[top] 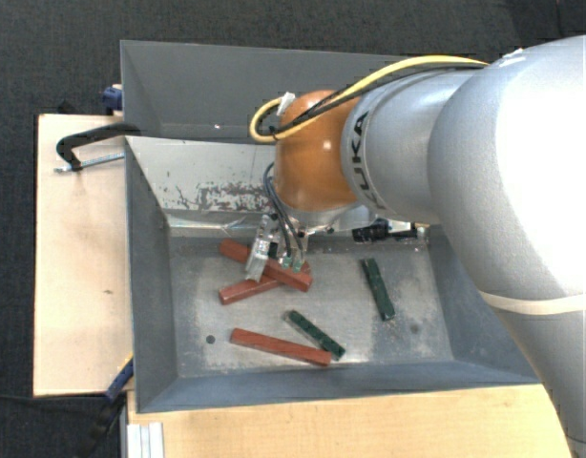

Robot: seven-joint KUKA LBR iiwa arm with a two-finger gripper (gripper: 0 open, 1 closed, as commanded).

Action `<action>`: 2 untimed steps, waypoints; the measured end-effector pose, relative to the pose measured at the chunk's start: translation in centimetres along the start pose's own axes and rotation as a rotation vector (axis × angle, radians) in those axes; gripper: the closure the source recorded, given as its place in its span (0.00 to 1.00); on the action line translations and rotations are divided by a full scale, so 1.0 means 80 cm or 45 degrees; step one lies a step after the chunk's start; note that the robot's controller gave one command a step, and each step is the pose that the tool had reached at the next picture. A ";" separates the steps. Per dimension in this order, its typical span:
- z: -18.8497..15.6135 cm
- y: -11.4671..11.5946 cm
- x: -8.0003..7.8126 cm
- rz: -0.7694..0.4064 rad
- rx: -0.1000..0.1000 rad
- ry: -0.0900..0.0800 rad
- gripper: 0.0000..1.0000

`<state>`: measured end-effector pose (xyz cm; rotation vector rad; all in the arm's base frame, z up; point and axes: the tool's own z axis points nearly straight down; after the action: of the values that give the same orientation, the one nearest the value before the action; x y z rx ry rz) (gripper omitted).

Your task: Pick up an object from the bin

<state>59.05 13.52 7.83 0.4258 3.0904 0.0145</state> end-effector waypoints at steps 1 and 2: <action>-0.003 0.000 0.001 0.000 0.002 0.003 1.00; -0.022 -0.002 0.005 -0.002 0.013 0.025 1.00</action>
Offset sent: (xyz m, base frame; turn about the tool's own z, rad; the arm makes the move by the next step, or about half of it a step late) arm 0.0000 0.0002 0.0670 -0.0001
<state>58.60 13.47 9.61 0.4266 3.1114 0.0033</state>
